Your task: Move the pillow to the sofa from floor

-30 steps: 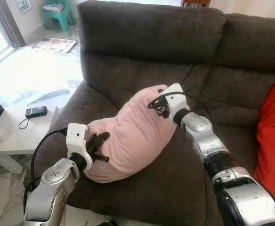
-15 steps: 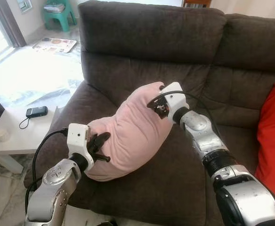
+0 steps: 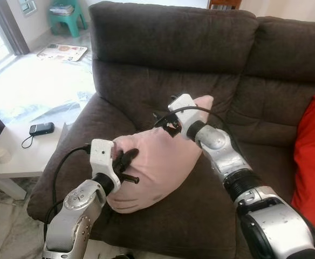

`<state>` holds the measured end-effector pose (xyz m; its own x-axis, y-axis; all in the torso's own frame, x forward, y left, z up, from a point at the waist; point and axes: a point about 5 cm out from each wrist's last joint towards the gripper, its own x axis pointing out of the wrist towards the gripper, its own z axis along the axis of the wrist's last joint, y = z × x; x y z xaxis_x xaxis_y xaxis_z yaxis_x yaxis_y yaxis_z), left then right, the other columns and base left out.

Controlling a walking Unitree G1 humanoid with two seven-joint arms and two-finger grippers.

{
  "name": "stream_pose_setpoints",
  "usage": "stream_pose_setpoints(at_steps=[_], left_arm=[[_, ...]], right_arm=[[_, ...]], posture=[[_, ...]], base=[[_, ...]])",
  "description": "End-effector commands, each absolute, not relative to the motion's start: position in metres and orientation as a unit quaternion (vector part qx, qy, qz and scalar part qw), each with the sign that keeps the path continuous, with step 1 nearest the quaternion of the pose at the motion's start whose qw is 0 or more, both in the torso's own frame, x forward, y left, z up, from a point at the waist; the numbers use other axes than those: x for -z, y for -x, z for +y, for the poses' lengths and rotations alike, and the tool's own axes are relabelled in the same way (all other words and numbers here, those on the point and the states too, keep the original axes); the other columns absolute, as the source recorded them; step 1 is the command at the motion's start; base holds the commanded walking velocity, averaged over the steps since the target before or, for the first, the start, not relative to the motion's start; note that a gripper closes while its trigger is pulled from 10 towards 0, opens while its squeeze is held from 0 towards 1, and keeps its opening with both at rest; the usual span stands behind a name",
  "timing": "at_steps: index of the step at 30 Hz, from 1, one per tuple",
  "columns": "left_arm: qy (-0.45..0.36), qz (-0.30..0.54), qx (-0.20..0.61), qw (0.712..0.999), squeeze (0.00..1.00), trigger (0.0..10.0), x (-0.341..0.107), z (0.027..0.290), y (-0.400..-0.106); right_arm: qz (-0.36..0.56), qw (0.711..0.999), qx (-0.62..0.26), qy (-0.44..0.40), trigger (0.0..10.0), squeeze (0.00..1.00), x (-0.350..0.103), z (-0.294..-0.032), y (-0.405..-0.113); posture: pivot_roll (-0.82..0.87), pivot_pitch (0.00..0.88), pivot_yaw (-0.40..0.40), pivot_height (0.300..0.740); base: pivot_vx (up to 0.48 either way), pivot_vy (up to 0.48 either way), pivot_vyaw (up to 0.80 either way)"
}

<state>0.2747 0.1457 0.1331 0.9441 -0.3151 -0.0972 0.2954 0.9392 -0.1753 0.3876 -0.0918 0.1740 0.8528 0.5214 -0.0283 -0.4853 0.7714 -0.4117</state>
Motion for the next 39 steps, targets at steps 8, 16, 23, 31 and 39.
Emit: stream_pose_setpoints(at_steps=[8, 16, 23, 31, 39], left_arm=[[0.046, 0.105, -0.041, 0.993, 0.0, 10.0, -0.114, 0.198, -0.281], [0.04, 0.116, -0.123, 0.985, 0.0, 10.0, -0.107, 0.209, -0.277], [0.035, 0.088, -0.221, 0.971, 0.0, 10.0, -0.112, 0.228, -0.27], [0.032, 0.082, -0.262, 0.961, 0.0, 10.0, -0.11, 0.231, -0.261], [0.024, 0.001, -0.166, 0.986, 0.0, 10.0, -0.131, 0.201, -0.268]], right_arm=[[-0.041, 0.944, -0.252, 0.211, 10.0, 0.0, -0.168, -0.1, -0.386], [-0.035, 0.944, -0.251, 0.21, 10.0, 0.0, -0.161, -0.102, -0.383], [-0.031, 0.946, -0.247, 0.207, 10.0, 0.0, -0.158, -0.104, -0.381], [-0.024, 0.948, -0.244, 0.205, 10.0, 0.0, -0.152, -0.106, -0.378], [-0.013, 0.949, -0.24, 0.204, 10.0, 0.0, -0.144, -0.111, -0.374]], posture=[[0.07, 0.053, -0.033, 0.74], [0.07, 0.052, -0.033, 0.74], [0.07, 0.05, -0.034, 0.74], [0.07, 0.055, -0.033, 0.74], [0.07, 0.056, -0.03, 0.74]], base=[[0.0, 0.0, 0.0], [0.0, 0.0, 0.0], [0.0, 0.0, 0.0], [0.0, 0.0, 0.0], [0.0, 0.0, 0.0]])
